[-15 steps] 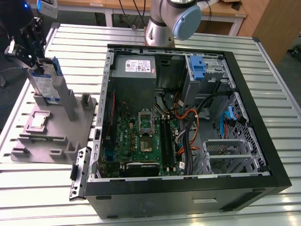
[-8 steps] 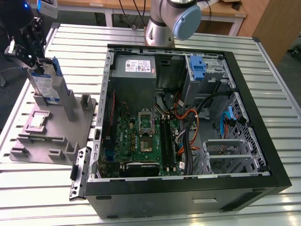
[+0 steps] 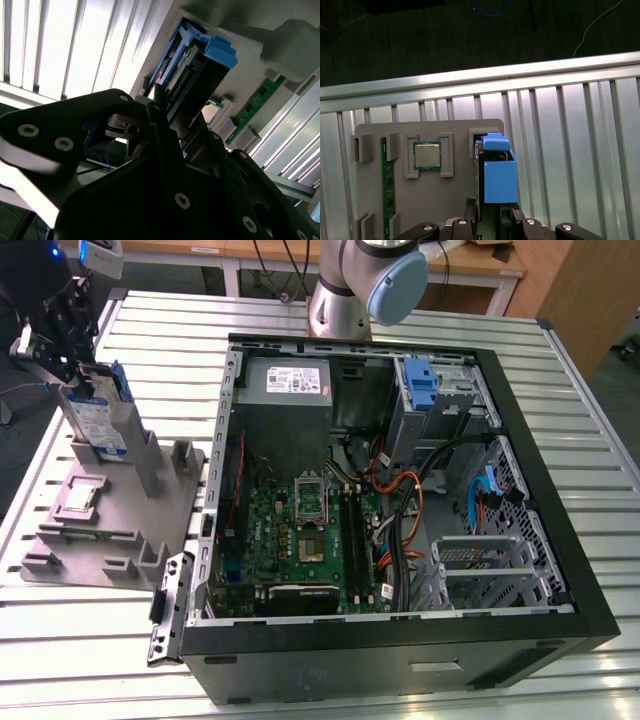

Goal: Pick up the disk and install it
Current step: 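Pick up the disk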

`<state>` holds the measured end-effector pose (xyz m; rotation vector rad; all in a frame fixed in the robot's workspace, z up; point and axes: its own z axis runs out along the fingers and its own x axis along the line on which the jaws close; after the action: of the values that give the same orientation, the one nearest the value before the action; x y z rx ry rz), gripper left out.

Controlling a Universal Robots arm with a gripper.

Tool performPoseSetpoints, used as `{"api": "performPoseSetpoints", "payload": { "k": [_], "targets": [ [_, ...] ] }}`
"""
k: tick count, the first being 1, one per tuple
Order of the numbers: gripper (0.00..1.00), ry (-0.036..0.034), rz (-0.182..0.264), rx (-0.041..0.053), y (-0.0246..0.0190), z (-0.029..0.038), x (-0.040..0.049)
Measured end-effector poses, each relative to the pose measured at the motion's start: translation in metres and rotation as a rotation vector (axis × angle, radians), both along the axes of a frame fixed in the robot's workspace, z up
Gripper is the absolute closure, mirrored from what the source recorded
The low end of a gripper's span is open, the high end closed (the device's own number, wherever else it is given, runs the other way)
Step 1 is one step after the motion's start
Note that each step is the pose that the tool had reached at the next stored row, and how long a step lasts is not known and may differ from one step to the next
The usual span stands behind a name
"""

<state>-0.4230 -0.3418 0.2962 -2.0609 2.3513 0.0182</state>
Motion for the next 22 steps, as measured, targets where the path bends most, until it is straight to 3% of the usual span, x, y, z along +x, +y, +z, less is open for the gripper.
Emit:
{"api": "performPoseSetpoints", "payload": {
  "k": [15, 17, 18, 22],
  "targets": [
    [0.64, 0.0001, 0.001, 0.0, 0.0001, 0.0043, 0.0],
    [0.63, 0.0001, 0.001, 0.0, 0.0001, 0.0042, 0.0],
    [0.56, 0.0001, 0.001, 0.0, 0.0001, 0.0043, 0.0],
    [0.56, 0.0, 0.016, -0.0001, 0.0001, 0.0041, 0.0]
  ]
}}
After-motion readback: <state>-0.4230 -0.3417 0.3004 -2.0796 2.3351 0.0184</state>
